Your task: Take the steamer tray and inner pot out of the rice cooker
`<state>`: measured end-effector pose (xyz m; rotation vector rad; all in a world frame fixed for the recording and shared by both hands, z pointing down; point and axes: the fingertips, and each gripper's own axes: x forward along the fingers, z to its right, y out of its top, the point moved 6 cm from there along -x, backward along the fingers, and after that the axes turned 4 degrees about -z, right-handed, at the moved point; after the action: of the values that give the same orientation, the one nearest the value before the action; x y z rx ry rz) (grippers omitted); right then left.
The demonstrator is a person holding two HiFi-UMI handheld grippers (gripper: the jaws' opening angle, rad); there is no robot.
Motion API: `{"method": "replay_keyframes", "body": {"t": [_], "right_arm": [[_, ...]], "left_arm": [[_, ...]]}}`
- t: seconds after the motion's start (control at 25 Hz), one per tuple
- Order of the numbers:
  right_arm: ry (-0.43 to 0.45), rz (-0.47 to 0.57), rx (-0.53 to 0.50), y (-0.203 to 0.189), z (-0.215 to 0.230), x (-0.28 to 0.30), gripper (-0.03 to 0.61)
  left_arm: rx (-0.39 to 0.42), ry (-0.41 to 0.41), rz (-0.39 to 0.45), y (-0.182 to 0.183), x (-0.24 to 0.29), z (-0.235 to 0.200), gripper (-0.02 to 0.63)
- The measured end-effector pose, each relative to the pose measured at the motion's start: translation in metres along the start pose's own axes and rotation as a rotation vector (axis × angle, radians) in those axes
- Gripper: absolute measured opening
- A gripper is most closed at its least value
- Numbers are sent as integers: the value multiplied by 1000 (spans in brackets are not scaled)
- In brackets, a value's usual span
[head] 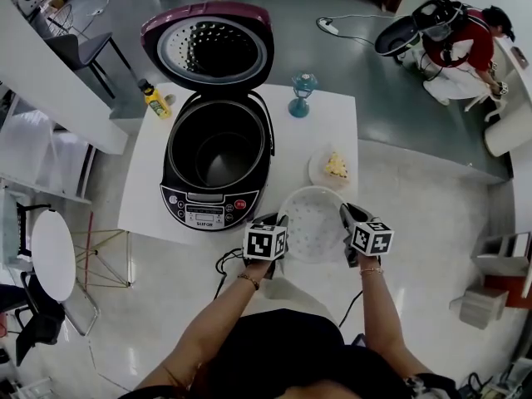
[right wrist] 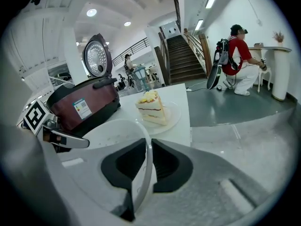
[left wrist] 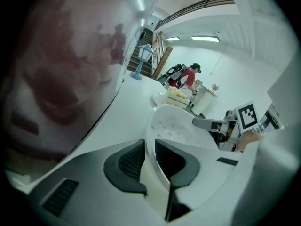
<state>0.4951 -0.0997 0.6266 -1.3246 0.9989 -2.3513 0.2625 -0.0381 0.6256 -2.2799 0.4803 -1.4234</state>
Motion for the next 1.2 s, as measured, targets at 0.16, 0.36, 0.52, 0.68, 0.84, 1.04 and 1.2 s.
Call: {"method": "replay_keyframes", "body": {"t": [0.16, 0.36, 0.52, 0.68, 0.84, 1.04, 1.2], "right_arm": [[-3, 9, -1, 0, -2, 0, 37], [-17, 23, -51, -1, -5, 0, 40], [-9, 23, -36, -7, -9, -4, 135], [-98, 59, -53, -3, -9, -24, 184], [-260, 3, -223, 9, -16, -53, 186], [-245, 72, -378, 58, -73, -80, 167], [-117, 203, -453, 113, -147, -81, 69]], "left_arm": [[29, -38, -21, -19, -19, 6, 106], [38, -124, -44, -37, -49, 13, 108], [21, -180, -16, -39, -72, 16, 109], [25, -274, 87, -38, -112, 21, 62], [-57, -435, 263, -19, -174, 24, 20], [-59, -440, 465, 20, -259, -5, 3], [-42, -322, 607, 65, -315, -56, 3]]}}
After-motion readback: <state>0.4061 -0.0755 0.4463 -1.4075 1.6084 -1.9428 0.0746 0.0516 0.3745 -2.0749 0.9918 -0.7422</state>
